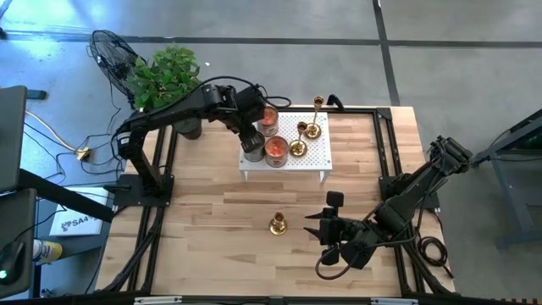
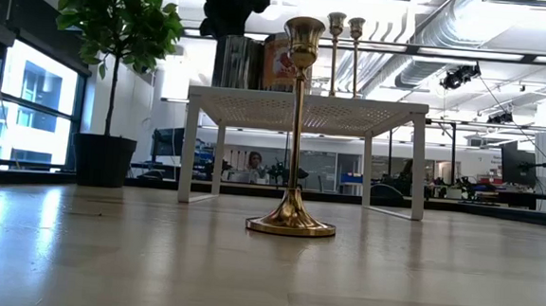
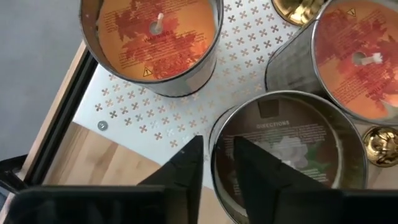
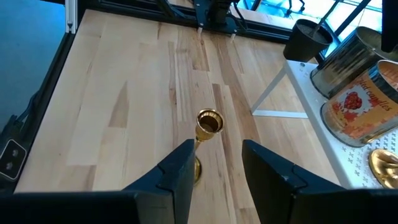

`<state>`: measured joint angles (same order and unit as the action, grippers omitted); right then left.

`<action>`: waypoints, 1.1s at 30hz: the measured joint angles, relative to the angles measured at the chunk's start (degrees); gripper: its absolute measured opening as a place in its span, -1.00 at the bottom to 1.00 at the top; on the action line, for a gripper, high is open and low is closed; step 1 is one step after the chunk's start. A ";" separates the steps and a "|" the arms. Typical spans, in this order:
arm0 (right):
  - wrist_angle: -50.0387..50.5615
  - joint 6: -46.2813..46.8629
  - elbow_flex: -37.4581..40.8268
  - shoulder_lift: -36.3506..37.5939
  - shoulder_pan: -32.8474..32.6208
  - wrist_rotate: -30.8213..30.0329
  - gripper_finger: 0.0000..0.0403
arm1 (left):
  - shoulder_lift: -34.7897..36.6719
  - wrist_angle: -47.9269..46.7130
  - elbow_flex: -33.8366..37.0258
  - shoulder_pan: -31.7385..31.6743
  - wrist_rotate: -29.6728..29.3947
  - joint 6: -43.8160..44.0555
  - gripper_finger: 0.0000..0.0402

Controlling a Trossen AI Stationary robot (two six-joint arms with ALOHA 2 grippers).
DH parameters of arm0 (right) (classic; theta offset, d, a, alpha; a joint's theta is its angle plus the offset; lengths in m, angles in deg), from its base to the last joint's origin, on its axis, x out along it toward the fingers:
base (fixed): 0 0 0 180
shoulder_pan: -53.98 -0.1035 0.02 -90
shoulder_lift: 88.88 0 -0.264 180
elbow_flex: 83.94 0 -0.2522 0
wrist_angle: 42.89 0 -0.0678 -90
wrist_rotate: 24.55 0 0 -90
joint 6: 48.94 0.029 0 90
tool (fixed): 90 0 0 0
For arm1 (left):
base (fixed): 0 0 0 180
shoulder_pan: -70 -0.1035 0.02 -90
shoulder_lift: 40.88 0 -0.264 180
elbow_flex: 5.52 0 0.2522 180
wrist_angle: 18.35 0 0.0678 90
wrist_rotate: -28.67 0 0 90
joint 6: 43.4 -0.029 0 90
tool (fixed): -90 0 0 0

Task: Pick & Place candle stick holders
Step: Put the brown scented candle on the shelf, then put the gold candle holder on the shelf

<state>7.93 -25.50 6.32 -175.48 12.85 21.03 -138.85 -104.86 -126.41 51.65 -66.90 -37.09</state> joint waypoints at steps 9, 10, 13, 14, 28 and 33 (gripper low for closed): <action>0.02 0.11 0.00 0.00 0.00 0.03 -0.36 | 0.27 -0.94 0.00 -0.01 -2.89 0.02 -0.45; 0.02 0.11 0.00 0.00 0.01 0.02 -0.36 | 0.38 -0.89 -0.02 0.00 -2.89 0.02 -0.45; 0.04 0.11 0.00 0.00 0.00 0.04 -0.36 | 0.44 -1.61 -1.42 0.00 -2.45 0.03 -0.45; 0.02 0.11 0.00 0.00 0.00 0.02 -0.36 | 0.44 -1.80 -2.06 0.00 -2.45 0.04 -0.45; 0.07 0.11 0.00 0.00 0.01 0.09 -0.36 | 0.46 -6.52 -13.58 0.02 8.95 1.65 -0.45; 0.06 0.11 0.00 0.00 -0.02 0.45 -0.36 | 0.46 -7.04 -17.04 0.43 16.21 3.05 -0.45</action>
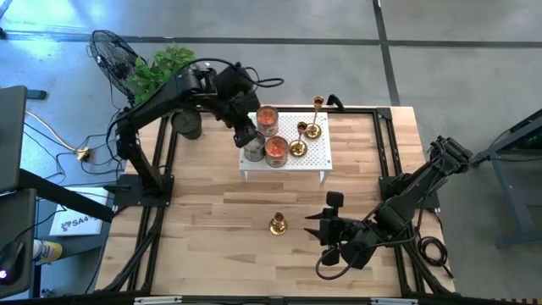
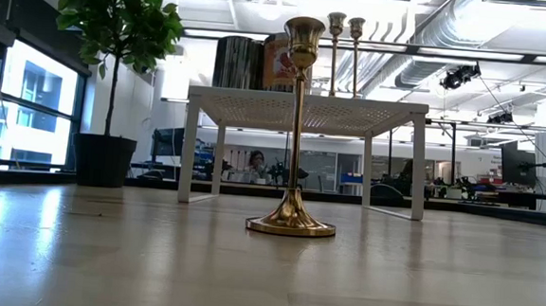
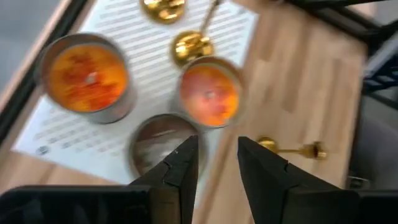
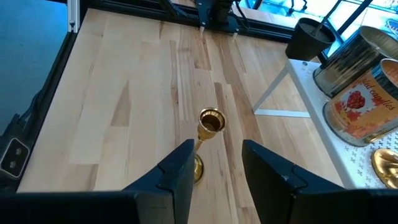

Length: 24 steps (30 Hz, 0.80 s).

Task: Pick & Place candle stick holders
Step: Put the gold candle holder on the shelf

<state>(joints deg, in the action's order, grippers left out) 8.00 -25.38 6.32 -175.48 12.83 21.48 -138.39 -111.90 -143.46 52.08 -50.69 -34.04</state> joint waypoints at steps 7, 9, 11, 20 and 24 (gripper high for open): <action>0.06 1.38 -0.02 0.00 0.00 1.81 -0.36 | 0.85 1.86 -0.75 2.36 9.61 -0.14 -0.45; 0.16 1.94 0.00 0.00 0.00 2.41 -0.36 | 1.23 3.92 -0.73 3.82 13.63 -0.97 -0.45; 0.16 1.96 -0.02 0.00 0.00 2.46 -0.36 | 1.78 6.31 -0.75 5.30 19.62 -2.18 -0.45; 0.18 2.18 0.00 0.00 -0.11 2.46 -0.36 | 3.04 12.89 -0.75 14.59 35.95 -10.78 -0.45; 0.16 2.18 0.00 0.00 -0.11 2.59 -0.36 | 3.31 12.75 -0.73 19.62 36.03 -17.05 -0.45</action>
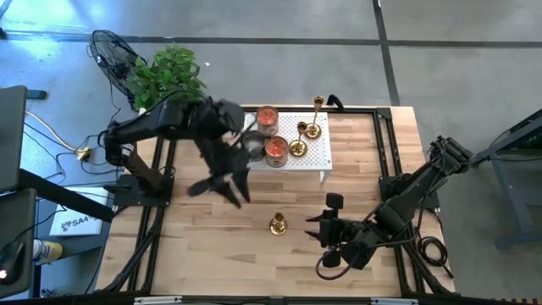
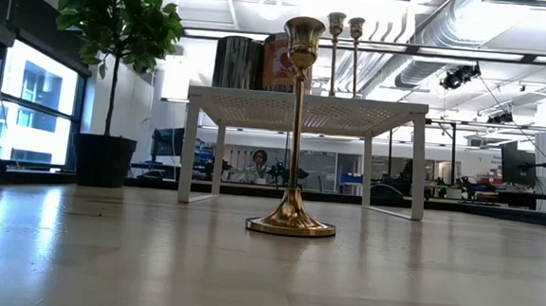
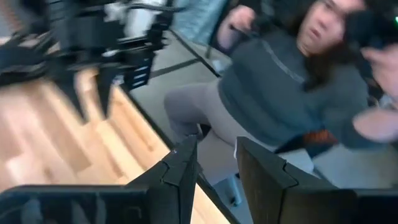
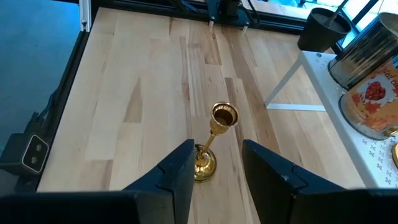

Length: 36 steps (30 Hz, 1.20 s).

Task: Pick & Place candle stick holders
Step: Put the gold candle holder on the shelf

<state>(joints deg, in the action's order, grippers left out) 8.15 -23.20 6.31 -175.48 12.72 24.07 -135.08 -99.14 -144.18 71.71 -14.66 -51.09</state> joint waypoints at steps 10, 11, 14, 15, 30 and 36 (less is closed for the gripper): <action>0.15 1.28 0.00 0.00 -0.02 2.11 -0.36 | -0.03 0.05 0.00 11.85 -3.99 -8.59 -0.45; 0.20 1.29 0.00 0.00 -0.02 2.24 -0.36 | -0.18 0.07 0.00 12.96 -6.23 -8.54 -0.45; 0.20 1.48 0.00 0.00 -0.02 2.73 -0.36 | -0.55 0.04 0.04 15.92 -14.00 -6.92 -0.45; 0.22 1.79 -0.01 0.00 -0.02 2.73 -0.36 | -0.58 0.05 0.08 16.82 -16.50 -5.98 -0.45; 3.21 11.83 -0.02 -0.98 -0.02 5.87 -0.36 | -1.15 11.69 15.85 22.86 -43.11 7.05 -0.45; 3.28 14.30 -0.02 -5.73 0.29 6.15 -0.36 | -1.10 12.49 19.54 22.81 -43.81 10.43 -0.45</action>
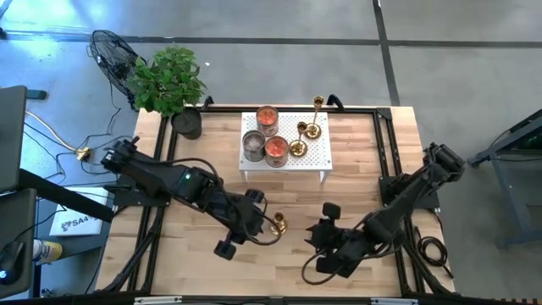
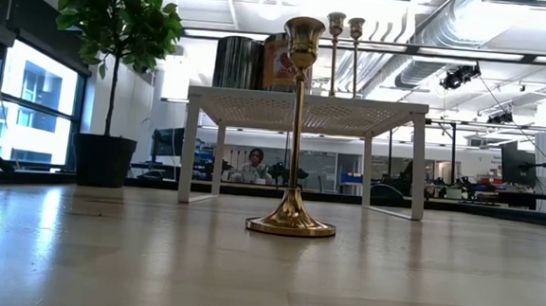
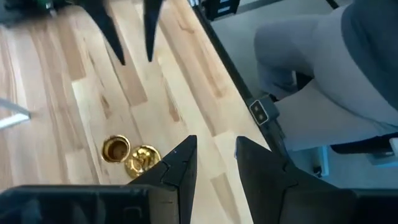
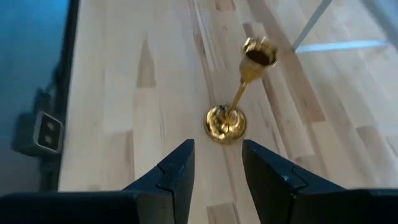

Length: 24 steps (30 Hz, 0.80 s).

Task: Pick & Place candle stick holders
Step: Put the gold candle holder on the shelf

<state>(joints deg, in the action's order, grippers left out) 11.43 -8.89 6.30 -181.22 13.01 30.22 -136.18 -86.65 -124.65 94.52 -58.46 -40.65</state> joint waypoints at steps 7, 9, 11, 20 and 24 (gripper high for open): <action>-1.94 0.42 0.00 -5.02 2.13 1.33 -0.25 | 0.37 1.47 1.91 0.66 -4.15 2.22 -0.45; -3.69 0.22 0.00 -5.89 3.28 1.57 -0.17 | 0.37 1.44 1.97 1.48 -5.67 3.04 -0.45; -4.95 0.20 0.00 -6.49 4.35 2.76 -0.07 | 0.37 1.54 1.99 2.62 -7.23 3.83 -0.45; -7.37 -1.73 0.00 -10.20 6.69 1.04 0.23 | 0.88 0.50 1.99 12.58 -23.94 10.85 -0.45; -8.59 -0.40 0.00 -12.74 7.87 0.23 0.22 | 0.96 0.04 1.99 17.25 -35.30 13.91 -0.45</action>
<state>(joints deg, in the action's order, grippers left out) 2.83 -9.30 6.30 -193.96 20.88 30.44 -135.22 -86.61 -122.65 111.76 -93.77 -26.75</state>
